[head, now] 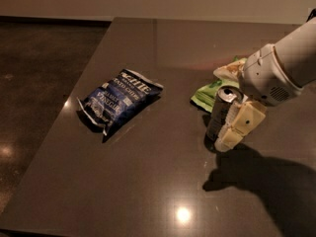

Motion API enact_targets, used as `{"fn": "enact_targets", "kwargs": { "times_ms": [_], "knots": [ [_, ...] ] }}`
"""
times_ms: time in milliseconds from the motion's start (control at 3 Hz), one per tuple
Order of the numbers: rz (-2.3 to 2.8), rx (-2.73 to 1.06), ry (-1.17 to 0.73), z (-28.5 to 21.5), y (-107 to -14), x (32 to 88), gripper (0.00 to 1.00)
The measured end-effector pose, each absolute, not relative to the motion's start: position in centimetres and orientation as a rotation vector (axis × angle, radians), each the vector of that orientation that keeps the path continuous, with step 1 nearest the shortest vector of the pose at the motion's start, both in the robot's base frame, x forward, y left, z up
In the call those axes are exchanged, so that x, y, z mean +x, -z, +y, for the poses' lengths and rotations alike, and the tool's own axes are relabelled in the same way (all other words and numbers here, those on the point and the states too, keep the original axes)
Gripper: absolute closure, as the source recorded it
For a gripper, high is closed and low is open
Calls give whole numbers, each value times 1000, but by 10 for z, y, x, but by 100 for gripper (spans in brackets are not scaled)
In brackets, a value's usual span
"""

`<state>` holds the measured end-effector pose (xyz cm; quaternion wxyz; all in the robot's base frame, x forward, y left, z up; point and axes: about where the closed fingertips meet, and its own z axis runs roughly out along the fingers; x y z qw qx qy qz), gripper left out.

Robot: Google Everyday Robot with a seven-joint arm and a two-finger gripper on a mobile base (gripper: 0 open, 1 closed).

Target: Move redbull can near blue chip bag

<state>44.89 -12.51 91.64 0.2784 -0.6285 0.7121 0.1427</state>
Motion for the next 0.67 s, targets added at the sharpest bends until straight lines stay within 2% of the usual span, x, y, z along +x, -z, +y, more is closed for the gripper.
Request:
{"fn": "enact_targets", "kwargs": {
  "times_ms": [667],
  "knots": [
    [1915, -1652, -419, -136, -910, 461, 2]
  ]
}}
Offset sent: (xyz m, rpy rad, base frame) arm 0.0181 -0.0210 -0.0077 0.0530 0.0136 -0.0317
